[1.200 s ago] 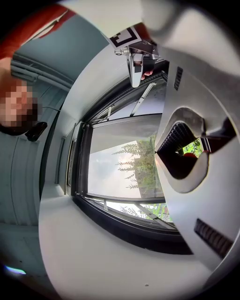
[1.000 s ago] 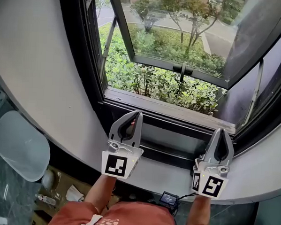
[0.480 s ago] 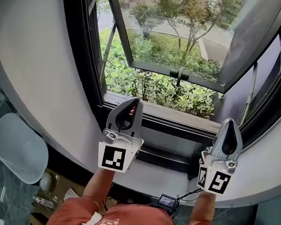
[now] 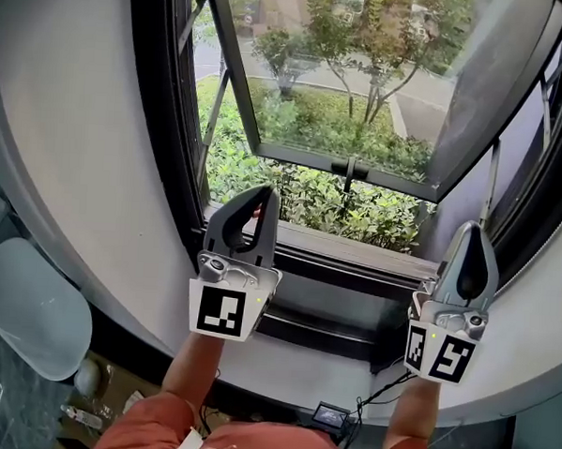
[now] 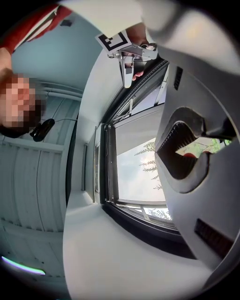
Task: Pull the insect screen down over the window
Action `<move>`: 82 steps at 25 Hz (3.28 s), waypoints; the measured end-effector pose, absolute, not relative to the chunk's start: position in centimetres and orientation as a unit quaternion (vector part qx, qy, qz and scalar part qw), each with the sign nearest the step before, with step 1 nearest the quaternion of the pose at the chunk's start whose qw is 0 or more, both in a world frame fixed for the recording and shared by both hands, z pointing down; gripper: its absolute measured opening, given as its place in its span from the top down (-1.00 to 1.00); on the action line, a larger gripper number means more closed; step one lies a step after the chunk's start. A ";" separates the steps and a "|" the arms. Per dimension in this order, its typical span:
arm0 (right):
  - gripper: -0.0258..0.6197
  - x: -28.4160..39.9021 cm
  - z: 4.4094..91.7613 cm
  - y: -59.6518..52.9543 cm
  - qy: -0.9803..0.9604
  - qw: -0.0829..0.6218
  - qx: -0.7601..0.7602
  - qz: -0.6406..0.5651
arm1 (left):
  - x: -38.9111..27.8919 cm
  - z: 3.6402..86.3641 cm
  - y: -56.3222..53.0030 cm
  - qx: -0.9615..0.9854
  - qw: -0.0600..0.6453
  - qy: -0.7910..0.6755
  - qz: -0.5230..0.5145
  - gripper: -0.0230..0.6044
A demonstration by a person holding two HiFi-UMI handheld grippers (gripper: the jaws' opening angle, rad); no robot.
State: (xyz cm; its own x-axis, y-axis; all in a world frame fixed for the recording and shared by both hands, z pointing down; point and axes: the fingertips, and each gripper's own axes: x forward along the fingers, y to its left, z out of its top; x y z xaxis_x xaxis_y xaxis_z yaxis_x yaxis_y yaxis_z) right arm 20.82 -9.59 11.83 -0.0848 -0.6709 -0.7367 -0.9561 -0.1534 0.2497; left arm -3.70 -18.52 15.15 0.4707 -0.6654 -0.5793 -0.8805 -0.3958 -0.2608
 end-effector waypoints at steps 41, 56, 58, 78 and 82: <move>0.89 22.2 -4.9 -11.8 0.530 0.114 -0.623 0.564 | -2.3 -3.6 -20.4 -0.708 0.481 0.482 0.187 0.91; 0.89 20.6 -13.0 -13.5 0.466 0.011 -0.631 0.620 | -1.3 -11.2 -21.3 -0.659 0.560 0.476 0.161 0.90; 0.89 20.4 -14.1 -14.0 0.465 0.013 -0.627 0.625 | -1.0 -12.1 -21.5 -0.649 0.578 0.471 0.151 0.83; 0.70 20.3 -23.0 -18.8 0.382 -0.163 -0.628 0.658 | -1.1 -21.9 -25.4 -0.559 0.644 0.522 -0.006 0.57; 0.55 20.8 -24.0 -20.1 0.369 -0.232 -0.631 0.642 | -0.6 -23.0 -26.4 -0.543 0.652 0.527 -0.051 0.51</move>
